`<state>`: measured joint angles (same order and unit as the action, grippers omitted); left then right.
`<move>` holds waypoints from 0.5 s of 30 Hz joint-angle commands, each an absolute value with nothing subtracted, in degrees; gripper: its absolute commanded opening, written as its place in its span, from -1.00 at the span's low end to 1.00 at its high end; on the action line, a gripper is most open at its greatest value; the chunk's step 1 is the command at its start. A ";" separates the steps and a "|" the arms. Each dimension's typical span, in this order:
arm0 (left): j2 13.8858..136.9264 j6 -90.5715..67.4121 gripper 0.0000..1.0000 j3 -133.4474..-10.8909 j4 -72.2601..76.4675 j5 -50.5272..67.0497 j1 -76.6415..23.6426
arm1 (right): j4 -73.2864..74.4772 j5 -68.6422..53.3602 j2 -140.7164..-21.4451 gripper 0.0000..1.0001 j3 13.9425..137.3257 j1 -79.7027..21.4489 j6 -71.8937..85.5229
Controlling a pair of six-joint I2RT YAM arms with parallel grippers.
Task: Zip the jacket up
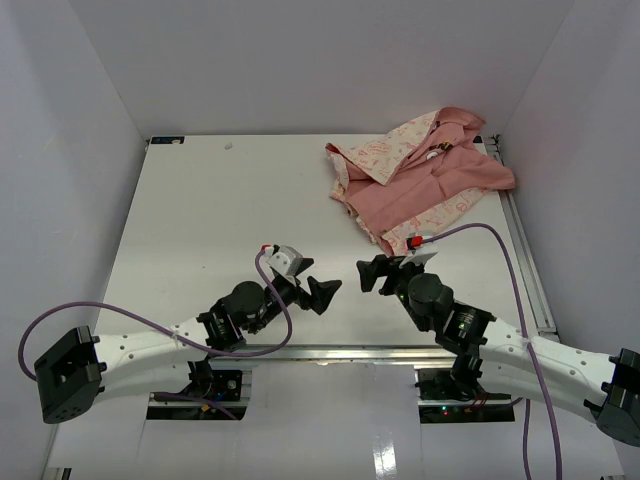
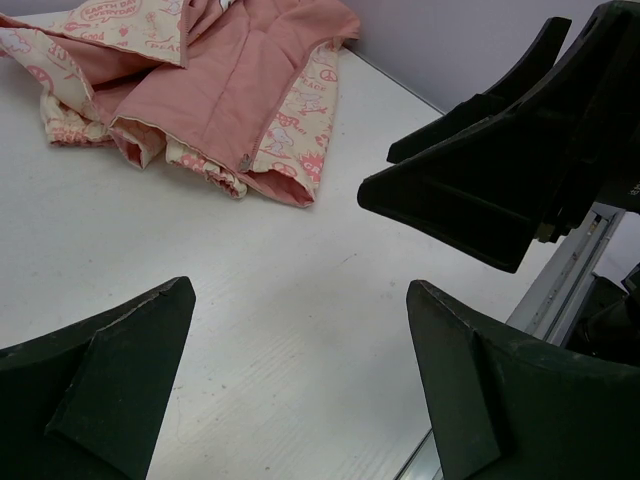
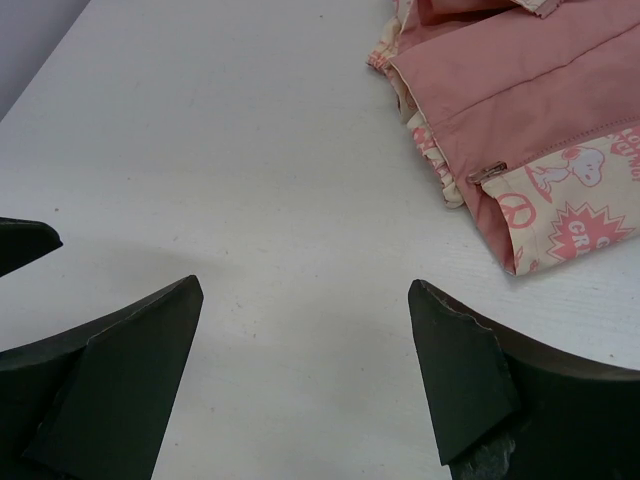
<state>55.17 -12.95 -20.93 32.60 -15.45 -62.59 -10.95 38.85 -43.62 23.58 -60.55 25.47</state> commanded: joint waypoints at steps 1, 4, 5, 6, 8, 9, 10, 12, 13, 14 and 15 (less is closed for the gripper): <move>55.73 -12.47 0.96 -21.09 33.14 -15.73 -62.67 | -11.57 40.32 -43.04 0.80 26.75 -61.00 26.62; 56.28 -12.39 0.96 -21.23 33.13 -15.78 -62.67 | -10.84 43.12 -42.44 0.80 27.27 -61.00 26.30; 56.58 -12.39 0.96 -21.35 32.89 -15.90 -62.67 | -10.89 45.42 -42.61 0.80 27.33 -61.00 26.36; 56.68 -12.43 0.96 -21.40 32.87 -15.99 -62.67 | -10.90 47.59 -43.05 0.80 28.22 -60.95 26.15; 57.02 -12.48 0.96 -21.28 33.03 -16.41 -62.67 | -11.06 51.05 -44.41 0.80 30.32 -60.83 25.35; 57.19 -12.53 0.96 -21.32 33.05 -16.58 -62.67 | -11.02 54.25 -46.75 0.81 32.01 -60.63 24.00; 57.35 -12.57 0.96 -21.36 33.07 -16.72 -62.67 | -10.99 57.02 -48.99 0.81 34.27 -60.19 22.74; 57.90 -12.57 0.96 -21.36 33.22 -16.95 -62.67 | -9.24 60.25 -53.27 0.80 39.60 -58.66 21.64; 58.28 -12.57 0.96 -21.59 32.96 -17.10 -62.67 | -7.82 62.23 -54.75 0.80 42.31 -57.86 22.22; 58.67 -12.57 0.96 -21.84 32.67 -17.24 -62.67 | -6.40 64.22 -56.17 0.80 45.07 -57.05 22.86; 59.03 -12.57 0.96 -22.19 32.26 -17.42 -62.67 | -5.31 65.35 -57.30 0.80 47.39 -56.32 23.60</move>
